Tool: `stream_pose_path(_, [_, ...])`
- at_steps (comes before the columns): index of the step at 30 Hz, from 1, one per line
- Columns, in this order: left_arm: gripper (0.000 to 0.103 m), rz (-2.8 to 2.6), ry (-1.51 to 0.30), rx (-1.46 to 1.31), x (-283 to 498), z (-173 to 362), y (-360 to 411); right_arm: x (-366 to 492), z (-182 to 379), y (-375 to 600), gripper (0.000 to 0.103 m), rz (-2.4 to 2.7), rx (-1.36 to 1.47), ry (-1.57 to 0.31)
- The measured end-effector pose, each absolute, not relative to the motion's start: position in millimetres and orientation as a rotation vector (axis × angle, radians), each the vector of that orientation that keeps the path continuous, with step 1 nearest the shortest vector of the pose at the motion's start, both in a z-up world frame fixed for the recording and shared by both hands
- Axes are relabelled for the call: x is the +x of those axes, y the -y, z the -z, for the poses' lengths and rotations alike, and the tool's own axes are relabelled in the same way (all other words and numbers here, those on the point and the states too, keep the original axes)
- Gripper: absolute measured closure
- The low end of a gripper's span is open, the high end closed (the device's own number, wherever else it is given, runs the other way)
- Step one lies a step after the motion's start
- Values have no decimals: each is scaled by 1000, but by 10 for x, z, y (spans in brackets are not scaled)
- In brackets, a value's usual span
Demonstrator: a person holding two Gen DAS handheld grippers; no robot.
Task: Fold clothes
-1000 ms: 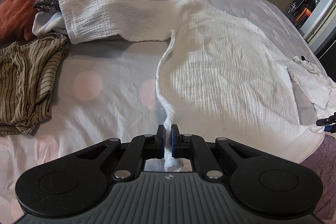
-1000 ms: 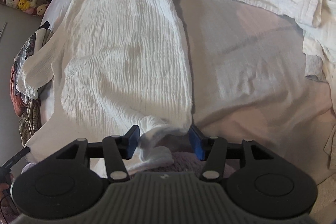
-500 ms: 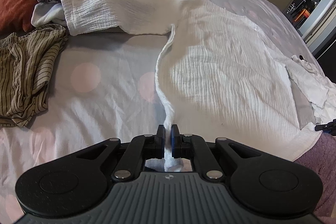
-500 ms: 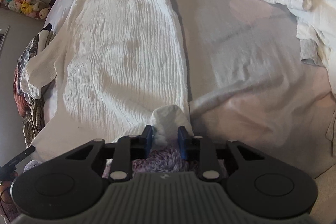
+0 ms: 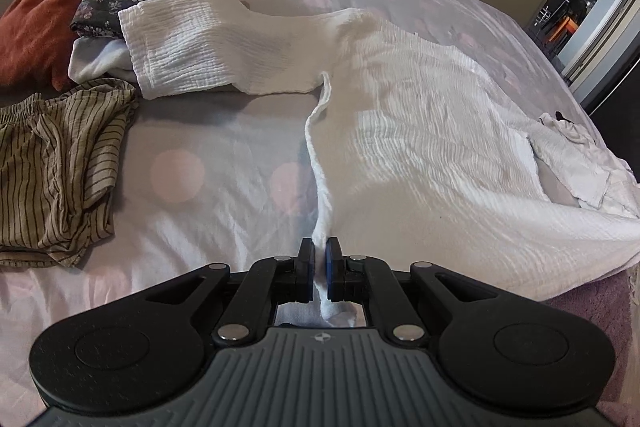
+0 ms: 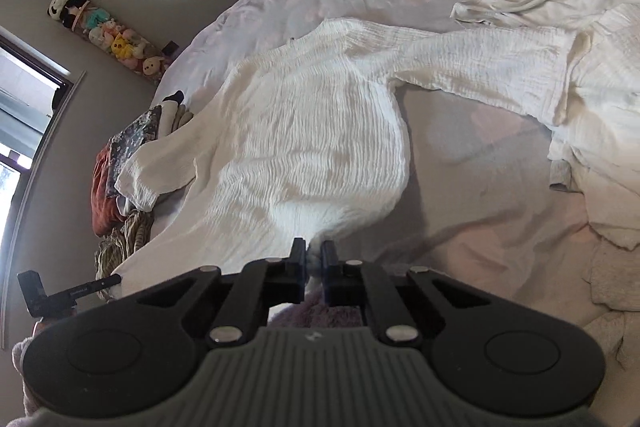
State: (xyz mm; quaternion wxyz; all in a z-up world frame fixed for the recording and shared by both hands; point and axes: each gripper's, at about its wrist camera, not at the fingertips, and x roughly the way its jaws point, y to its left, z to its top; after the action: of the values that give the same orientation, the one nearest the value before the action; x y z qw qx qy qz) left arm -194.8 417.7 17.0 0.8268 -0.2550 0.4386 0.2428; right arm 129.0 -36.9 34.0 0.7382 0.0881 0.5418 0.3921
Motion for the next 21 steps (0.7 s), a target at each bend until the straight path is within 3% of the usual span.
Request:
stream_pose_path(13, [99, -519, -1164, -510, -1952, 303, -4338, 983, 321, 301, 94, -835, 104, -1338])
stream_pose_path(17, [98, -517, -1208, -529, -1923, 412, -4412, 1043, 247, 328, 86, -843, 120, -1335])
stream_pose_path(21, [97, -508, -1210, -521, -1842, 355, -4503, 1174, 109, 348, 69, -828, 118, -1300])
